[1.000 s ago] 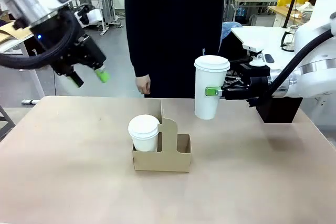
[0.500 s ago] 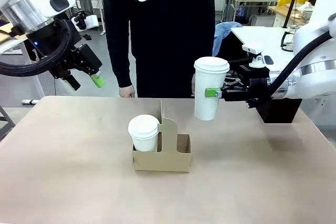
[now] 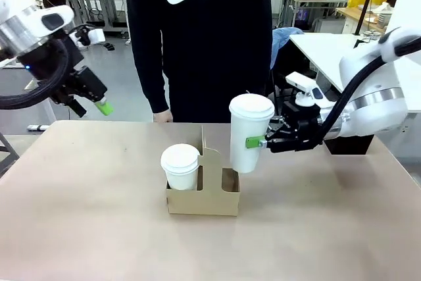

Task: Pour a drink into a cup and package it in a carrier.
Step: Insert the held 600 ml Paper Cup into the Cup Carrier.

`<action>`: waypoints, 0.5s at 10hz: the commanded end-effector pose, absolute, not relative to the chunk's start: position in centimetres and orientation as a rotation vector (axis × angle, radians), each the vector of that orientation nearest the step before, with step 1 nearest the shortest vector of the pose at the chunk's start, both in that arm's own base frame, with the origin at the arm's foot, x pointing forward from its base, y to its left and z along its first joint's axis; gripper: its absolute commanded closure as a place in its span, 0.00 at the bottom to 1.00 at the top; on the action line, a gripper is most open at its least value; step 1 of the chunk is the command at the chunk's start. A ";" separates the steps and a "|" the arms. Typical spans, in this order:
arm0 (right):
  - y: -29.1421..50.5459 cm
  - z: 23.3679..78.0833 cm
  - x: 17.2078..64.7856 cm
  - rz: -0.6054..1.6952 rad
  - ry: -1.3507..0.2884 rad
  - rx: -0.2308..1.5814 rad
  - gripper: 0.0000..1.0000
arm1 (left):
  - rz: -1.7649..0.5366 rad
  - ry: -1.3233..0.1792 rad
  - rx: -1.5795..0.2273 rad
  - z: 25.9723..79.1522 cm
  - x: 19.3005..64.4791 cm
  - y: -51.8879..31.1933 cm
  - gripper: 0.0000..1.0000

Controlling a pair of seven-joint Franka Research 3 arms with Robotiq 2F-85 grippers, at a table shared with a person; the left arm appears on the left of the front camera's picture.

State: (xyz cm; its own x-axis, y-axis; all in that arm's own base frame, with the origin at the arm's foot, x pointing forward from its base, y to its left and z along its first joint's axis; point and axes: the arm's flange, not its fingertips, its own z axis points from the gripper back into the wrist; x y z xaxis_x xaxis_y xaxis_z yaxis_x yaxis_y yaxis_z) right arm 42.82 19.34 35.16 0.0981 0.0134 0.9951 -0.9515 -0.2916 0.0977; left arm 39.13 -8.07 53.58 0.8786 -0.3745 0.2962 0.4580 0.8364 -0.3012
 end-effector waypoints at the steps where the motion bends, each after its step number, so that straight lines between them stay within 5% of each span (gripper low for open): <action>1: 19.7 35.4 43.2 1.424 -0.991 1.540 0.20 | -0.554 -0.305 -0.412 52.1 39.2 -5.3 0.00; 5: 21.9 33.4 43.5 1.433 -0.998 1.533 0.20 | -0.583 -0.293 -0.404 51.5 39.6 -3.8 0.00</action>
State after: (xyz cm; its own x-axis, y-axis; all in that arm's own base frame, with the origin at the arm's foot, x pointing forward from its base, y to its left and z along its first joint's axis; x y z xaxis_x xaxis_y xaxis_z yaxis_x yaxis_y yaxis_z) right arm 43.02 21.10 33.75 0.0802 -0.0128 0.9967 -0.9305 -0.3595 0.0702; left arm 39.91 -3.20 50.68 0.7894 -0.4813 0.3811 0.5976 0.7447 -0.2973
